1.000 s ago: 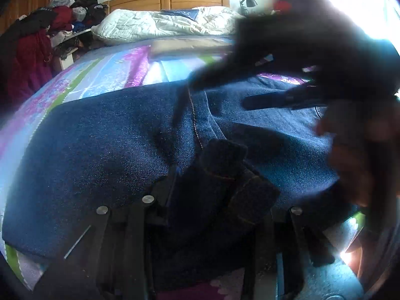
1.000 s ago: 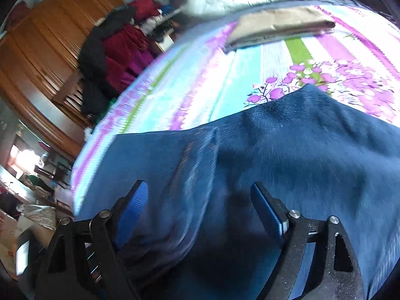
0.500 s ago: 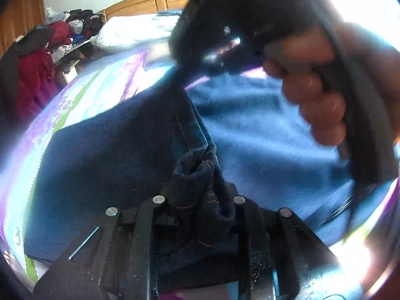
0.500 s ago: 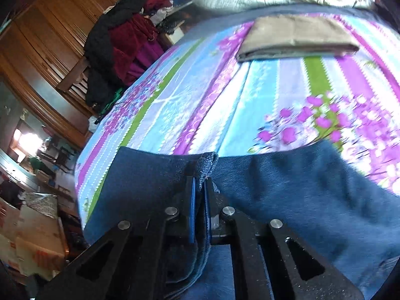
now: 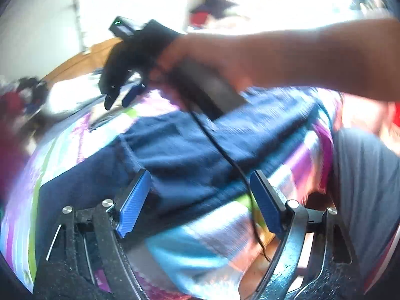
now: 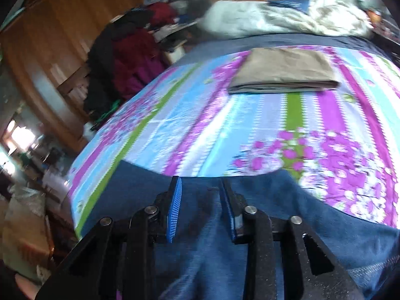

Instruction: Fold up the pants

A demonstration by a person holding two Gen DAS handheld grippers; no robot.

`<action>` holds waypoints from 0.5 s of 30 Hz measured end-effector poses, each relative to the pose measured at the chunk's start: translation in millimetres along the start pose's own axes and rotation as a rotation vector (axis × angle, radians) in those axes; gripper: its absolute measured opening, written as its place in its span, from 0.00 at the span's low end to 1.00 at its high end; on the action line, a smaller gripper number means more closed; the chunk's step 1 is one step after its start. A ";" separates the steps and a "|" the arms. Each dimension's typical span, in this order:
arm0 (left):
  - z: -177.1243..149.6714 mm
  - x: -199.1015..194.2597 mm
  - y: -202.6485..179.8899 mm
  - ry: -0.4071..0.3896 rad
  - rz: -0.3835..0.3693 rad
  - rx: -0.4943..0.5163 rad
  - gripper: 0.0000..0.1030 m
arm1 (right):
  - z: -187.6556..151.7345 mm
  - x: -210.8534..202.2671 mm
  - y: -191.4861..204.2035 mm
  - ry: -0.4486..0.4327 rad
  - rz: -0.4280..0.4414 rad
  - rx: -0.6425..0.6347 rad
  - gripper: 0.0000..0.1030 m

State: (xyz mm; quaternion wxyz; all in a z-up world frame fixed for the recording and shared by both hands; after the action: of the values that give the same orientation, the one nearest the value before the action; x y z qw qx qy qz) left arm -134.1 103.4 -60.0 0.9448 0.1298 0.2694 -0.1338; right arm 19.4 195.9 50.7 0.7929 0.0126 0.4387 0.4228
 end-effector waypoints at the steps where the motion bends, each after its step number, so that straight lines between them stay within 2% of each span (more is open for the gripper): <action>1: 5.1 3.6 16.1 -0.014 0.009 -0.048 0.80 | -2.4 8.5 4.9 0.033 0.017 -0.012 0.32; 4: 12.5 23.0 65.9 -0.021 0.051 -0.224 0.79 | -16.0 41.0 -11.4 0.134 -0.030 0.015 0.30; 6: 6.2 42.5 78.5 0.023 -0.004 -0.296 0.78 | -31.2 54.9 -35.2 0.195 -0.096 0.078 0.29; 7: -1.4 58.7 70.8 0.081 -0.065 -0.273 0.77 | -40.2 60.3 -44.6 0.221 -0.131 0.085 0.24; 8: -12.1 73.6 54.6 0.143 -0.101 -0.187 0.76 | -45.3 59.2 -48.3 0.215 -0.138 0.079 0.21; 9: -26.1 86.0 39.4 0.208 -0.085 -0.085 0.79 | -47.5 56.2 -48.9 0.212 -0.163 0.067 0.18; 10: -28.5 82.9 35.2 0.169 -0.054 -0.039 0.78 | -48.1 50.9 -49.6 0.219 -0.251 0.030 0.10; 11: -27.1 76.7 36.5 0.150 -0.061 -0.049 0.78 | -45.8 42.2 -47.1 0.209 -0.354 -0.028 0.10; 12: -26.7 71.8 40.4 0.178 -0.099 -0.090 0.76 | -40.4 31.0 -41.2 0.178 -0.417 -0.087 0.11; 13: -24.3 59.2 47.6 0.174 -0.154 -0.147 0.71 | -35.3 21.7 -32.0 0.143 -0.417 -0.116 0.11; 15: -21.6 24.1 69.9 0.115 -0.226 -0.266 0.68 | -23.8 -3.4 -6.1 0.059 -0.362 -0.149 0.12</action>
State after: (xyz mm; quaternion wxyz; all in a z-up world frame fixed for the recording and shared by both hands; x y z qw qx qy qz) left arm -102.1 170.9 -78.8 0.9156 -0.0200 0.3513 -0.1948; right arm 5.7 181.3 36.0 0.8415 -0.1375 0.4244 0.3049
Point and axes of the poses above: each gripper's, at about its wrist camera, not at the fingertips, and x roughly the way its jaws point, y to its left, z to its top, the point moved 6 cm from there along x, roughly the way its jaws point, and after that the axes turned 1 degree about y, right-handed, at the moved point
